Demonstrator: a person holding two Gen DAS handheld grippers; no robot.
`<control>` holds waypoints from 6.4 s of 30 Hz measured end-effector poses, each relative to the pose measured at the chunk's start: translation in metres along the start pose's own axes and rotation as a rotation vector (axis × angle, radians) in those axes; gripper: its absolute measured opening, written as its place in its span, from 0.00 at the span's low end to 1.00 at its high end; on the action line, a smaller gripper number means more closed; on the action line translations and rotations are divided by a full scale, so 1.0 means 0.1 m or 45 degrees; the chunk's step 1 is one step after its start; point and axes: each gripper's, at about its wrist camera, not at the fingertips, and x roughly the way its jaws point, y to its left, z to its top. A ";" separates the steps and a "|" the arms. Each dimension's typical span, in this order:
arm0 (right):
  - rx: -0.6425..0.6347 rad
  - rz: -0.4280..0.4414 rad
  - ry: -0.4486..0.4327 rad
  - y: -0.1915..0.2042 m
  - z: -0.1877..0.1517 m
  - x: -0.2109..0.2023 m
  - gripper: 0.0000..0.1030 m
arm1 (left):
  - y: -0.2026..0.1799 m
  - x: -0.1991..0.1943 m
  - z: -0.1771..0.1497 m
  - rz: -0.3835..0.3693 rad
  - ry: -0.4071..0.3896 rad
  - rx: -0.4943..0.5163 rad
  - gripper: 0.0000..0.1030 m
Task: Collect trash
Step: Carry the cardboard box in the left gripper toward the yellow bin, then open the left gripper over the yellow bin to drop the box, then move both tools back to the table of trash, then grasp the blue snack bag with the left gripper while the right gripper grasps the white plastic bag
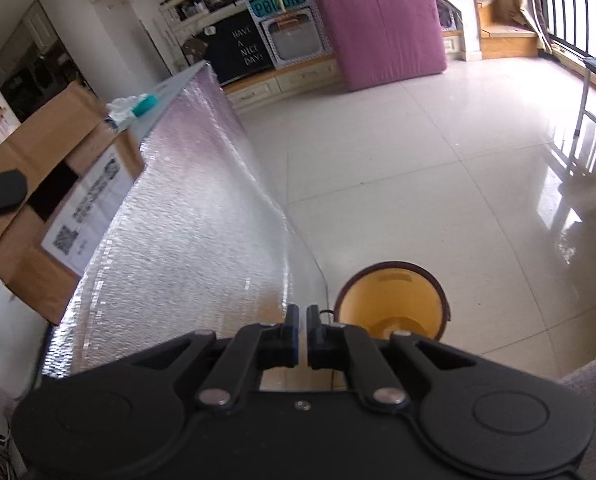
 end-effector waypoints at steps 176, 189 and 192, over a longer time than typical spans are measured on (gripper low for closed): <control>-1.269 0.231 -0.254 3.37 1.16 0.93 0.62 | 4.16 -0.89 0.46 0.718 -0.164 -0.160 1.00; -1.414 0.185 -0.164 3.54 1.09 1.08 0.34 | 4.40 -0.53 0.46 0.723 -0.017 -0.140 0.49; -1.311 0.210 -0.166 3.50 1.11 0.95 0.33 | 4.29 -0.61 0.40 0.715 -0.040 -0.135 0.35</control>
